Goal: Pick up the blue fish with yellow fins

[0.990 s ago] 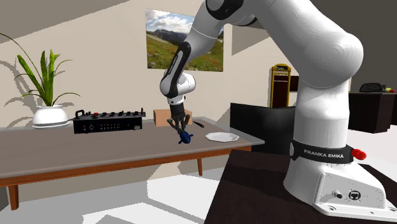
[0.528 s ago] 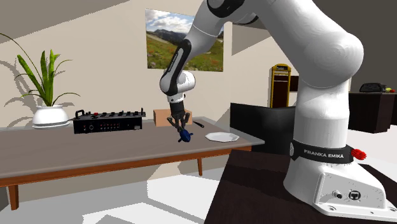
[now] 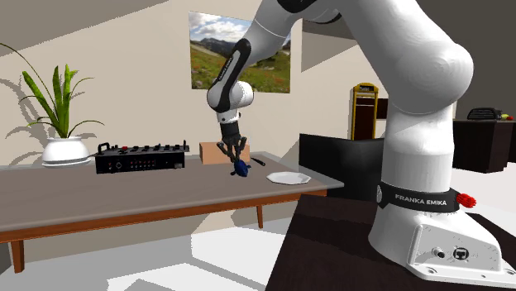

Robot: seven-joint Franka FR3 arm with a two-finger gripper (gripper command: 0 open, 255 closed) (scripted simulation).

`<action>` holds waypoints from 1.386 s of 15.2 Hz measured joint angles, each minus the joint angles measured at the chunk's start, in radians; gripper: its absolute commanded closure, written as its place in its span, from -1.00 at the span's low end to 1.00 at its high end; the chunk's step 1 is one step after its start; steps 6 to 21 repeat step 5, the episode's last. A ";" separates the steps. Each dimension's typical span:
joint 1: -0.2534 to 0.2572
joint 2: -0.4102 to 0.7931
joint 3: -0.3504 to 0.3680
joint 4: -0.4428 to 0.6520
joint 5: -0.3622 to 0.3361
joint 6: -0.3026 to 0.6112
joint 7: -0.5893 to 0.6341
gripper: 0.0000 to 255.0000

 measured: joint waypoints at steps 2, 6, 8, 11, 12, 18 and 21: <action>0.001 -0.019 -0.002 -0.001 -0.003 -0.017 -0.002 1.00; 0.005 -0.042 -0.005 0.002 -0.006 -0.043 -0.004 1.00; 0.005 -0.042 -0.005 0.002 -0.006 -0.043 -0.004 1.00; 0.005 -0.042 -0.005 0.002 -0.006 -0.043 -0.004 1.00; 0.005 -0.042 -0.005 0.002 -0.006 -0.043 -0.004 1.00; 0.005 -0.042 -0.005 0.002 -0.006 -0.043 -0.004 1.00; 0.005 -0.042 -0.005 0.002 -0.006 -0.043 -0.004 1.00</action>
